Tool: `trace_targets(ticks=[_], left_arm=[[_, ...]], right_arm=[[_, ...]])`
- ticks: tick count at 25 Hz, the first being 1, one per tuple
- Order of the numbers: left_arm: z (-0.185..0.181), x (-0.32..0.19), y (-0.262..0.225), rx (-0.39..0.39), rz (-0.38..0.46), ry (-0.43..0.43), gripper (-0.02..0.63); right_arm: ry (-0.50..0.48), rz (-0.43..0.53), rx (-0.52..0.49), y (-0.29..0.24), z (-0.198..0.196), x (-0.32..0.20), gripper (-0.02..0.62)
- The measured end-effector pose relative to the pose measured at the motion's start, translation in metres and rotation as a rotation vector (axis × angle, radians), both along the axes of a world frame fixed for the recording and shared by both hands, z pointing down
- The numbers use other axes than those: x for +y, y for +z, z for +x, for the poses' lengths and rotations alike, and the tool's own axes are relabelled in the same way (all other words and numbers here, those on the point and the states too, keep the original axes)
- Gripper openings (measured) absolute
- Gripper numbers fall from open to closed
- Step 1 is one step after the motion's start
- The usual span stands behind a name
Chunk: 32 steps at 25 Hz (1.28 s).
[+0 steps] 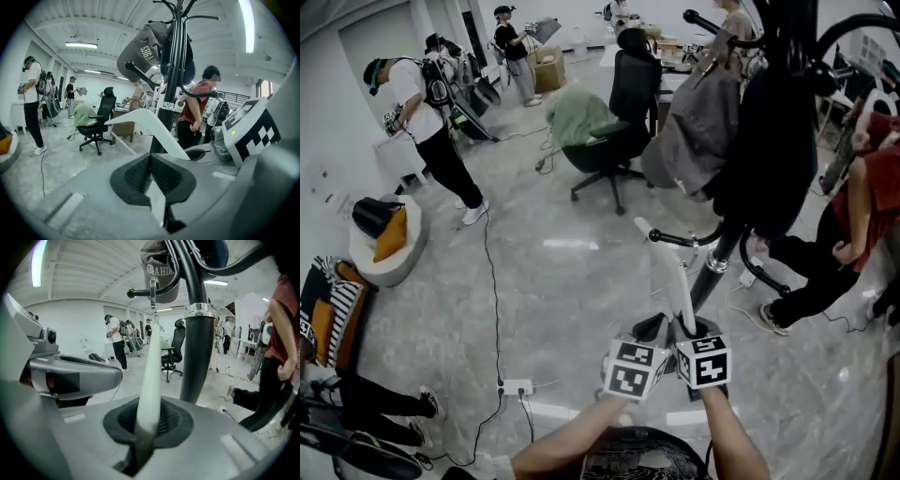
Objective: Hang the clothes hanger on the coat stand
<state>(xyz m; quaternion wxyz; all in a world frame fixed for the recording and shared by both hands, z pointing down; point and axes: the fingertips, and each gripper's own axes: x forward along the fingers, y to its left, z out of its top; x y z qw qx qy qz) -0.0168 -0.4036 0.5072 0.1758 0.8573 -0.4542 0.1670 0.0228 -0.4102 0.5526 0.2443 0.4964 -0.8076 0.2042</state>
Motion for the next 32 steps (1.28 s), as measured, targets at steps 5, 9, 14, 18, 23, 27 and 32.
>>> trace_targets(ticks=[5,9,14,18,23,27,32], left_arm=[[0.000,-0.001,0.008,-0.004,-0.013,-0.002,0.005],[-0.001,-0.001,0.006,-0.002,-0.006,-0.002,0.005],[-0.002,-0.001,0.004,0.001,-0.006,-0.001,0.005],[-0.002,-0.002,0.005,0.000,-0.007,-0.001,0.005],[-0.003,-0.001,0.007,-0.003,-0.011,-0.003,0.005],[-0.002,0.000,0.008,-0.003,-0.012,-0.001,0.005],[0.000,0.001,0.008,-0.003,-0.013,-0.001,0.005]], right_arm=[[0.000,-0.006,0.002,0.007,0.000,-0.003,0.034],[0.002,-0.014,0.010,0.011,0.000,-0.001,0.034],[0.008,-0.025,0.012,0.013,-0.001,-0.001,0.034],[0.020,-0.015,0.021,0.017,0.003,-0.003,0.035],[0.024,-0.025,0.021,0.018,0.003,-0.003,0.035],[0.026,-0.027,0.022,0.018,0.003,-0.003,0.037],[0.030,-0.022,0.019,0.019,0.004,-0.004,0.040]])
